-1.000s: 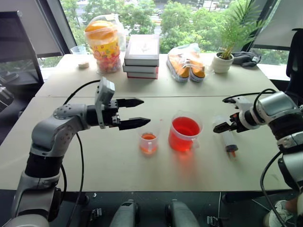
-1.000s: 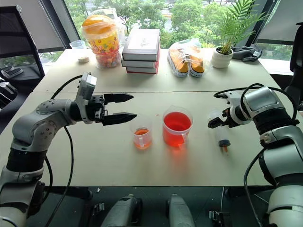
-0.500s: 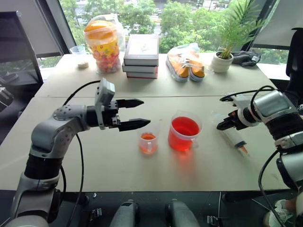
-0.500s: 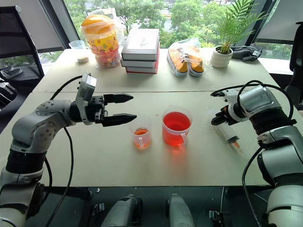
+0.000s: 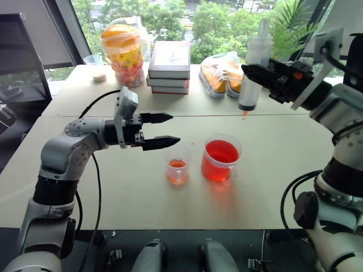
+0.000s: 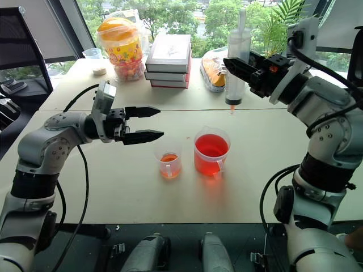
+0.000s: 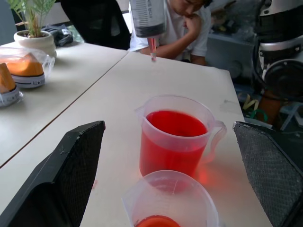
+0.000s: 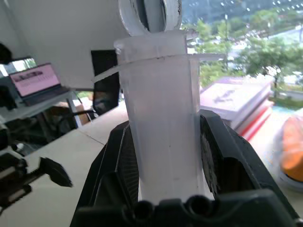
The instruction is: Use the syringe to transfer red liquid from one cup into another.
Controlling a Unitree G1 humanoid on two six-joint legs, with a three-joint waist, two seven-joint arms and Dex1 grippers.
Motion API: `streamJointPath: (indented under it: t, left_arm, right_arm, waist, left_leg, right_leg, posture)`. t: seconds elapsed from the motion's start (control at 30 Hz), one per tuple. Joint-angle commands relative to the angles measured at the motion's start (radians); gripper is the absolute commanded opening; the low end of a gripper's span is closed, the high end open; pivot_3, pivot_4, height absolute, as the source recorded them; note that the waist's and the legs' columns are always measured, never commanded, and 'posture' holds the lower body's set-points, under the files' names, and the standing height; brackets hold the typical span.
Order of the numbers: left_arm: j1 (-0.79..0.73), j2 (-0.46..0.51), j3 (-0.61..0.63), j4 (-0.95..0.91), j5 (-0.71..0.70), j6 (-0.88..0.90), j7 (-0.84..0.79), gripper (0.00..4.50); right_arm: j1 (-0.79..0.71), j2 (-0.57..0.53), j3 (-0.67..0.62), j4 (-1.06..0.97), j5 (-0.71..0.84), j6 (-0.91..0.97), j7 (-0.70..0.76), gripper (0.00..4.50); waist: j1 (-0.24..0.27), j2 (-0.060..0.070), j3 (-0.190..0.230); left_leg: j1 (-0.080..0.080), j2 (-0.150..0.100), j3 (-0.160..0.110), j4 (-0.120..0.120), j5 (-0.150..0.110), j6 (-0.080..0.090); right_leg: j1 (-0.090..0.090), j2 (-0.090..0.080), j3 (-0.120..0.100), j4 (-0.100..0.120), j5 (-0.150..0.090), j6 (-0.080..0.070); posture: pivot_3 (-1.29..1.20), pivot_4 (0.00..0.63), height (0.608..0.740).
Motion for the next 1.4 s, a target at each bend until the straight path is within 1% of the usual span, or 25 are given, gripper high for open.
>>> streamJointPath:
  t: [0.03,0.1,0.2,0.4,0.53,0.8,1.0,1.13,1.4]
  left_arm:
    - [-0.024,0.005,0.005,-0.001,0.000,-0.005,-0.017,4.50]
    - [-0.031,0.006,0.003,0.003,0.001,-0.001,-0.023,4.50]
    - [-0.046,0.006,0.000,0.011,0.004,0.003,-0.031,4.50]
    - [-0.064,0.007,-0.005,0.018,0.006,0.009,-0.039,4.50]
    - [-0.093,-0.014,-0.002,0.031,0.011,0.004,-0.017,4.50]
    - [-0.202,-0.102,-0.010,0.073,-0.006,0.026,0.004,4.50]
    - [-0.282,-0.179,-0.038,0.141,0.003,0.030,-0.030,4.50]
    - [-0.339,-0.233,-0.056,0.183,-0.020,0.058,-0.069,4.50]
    - [-0.384,-0.290,-0.114,0.212,0.017,0.053,-0.108,4.50]
  right_arm:
    - [0.089,0.066,-0.022,-0.103,0.073,-0.078,-0.058,1.40]
    - [0.143,0.089,0.001,-0.131,0.083,-0.124,-0.076,1.40]
    - [0.250,0.116,0.065,-0.156,0.046,-0.237,-0.082,1.40]
    - [0.450,0.123,0.183,-0.138,-0.050,-0.453,-0.066,1.40]
    - [0.528,0.125,0.244,-0.118,-0.095,-0.547,-0.068,1.40]
    - [0.550,0.106,0.286,-0.094,-0.107,-0.613,-0.080,1.40]
    - [0.559,0.085,0.303,-0.088,-0.107,-0.627,-0.080,1.40]
    - [0.558,0.075,0.307,-0.082,-0.106,-0.630,-0.081,1.40]
    - [0.551,0.064,0.307,-0.078,-0.103,-0.630,-0.087,1.40]
  waist:
    - [0.000,-0.001,-0.001]
    - [0.000,-0.001,-0.001]
    - [-0.001,-0.001,-0.001]
    - [-0.003,-0.001,-0.001]
    - [-0.003,-0.001,-0.001]
    - [0.000,-0.001,-0.001]
    - [-0.001,-0.001,-0.001]
    - [-0.001,-0.001,-0.001]
    - [-0.002,-0.001,-0.001]
  left_leg:
    - [0.000,0.000,0.000,0.000,0.000,0.000]
    - [0.000,0.000,0.000,0.001,0.000,0.000]
    - [0.000,0.000,0.000,0.001,0.000,0.000]
    - [0.001,0.000,0.000,0.001,0.001,-0.001]
    - [0.001,0.000,0.000,0.001,0.001,-0.001]
    - [0.002,0.000,0.000,0.002,0.001,-0.001]
    - [0.002,0.000,0.000,0.002,0.001,-0.001]
    - [0.002,0.000,0.000,0.002,0.001,-0.001]
    - [0.002,0.000,0.000,0.002,0.001,-0.001]
  right_leg:
    - [0.001,0.000,0.000,0.000,0.000,0.000]
    - [0.001,-0.001,0.000,0.000,0.000,0.000]
    - [0.000,0.000,0.000,0.001,0.000,0.000]
    - [0.000,0.001,0.000,0.001,0.000,0.000]
    - [0.000,0.001,0.000,0.001,0.000,0.000]
    - [0.001,0.001,0.000,0.002,0.000,0.000]
    - [0.001,0.002,0.000,0.002,0.000,0.000]
    - [0.001,0.002,0.000,0.002,0.000,0.000]
    - [0.001,0.002,0.000,0.002,0.000,0.000]
  posture:
    - [0.00,0.150,0.740]
    - [0.00,0.150,0.740]
    - [0.00,0.150,0.740]
    - [0.00,0.150,0.740]
    - [0.00,0.150,0.740]
    - [0.00,0.150,0.740]
    - [0.00,0.150,0.740]
    - [0.00,0.150,0.740]
    - [0.00,0.150,0.740]
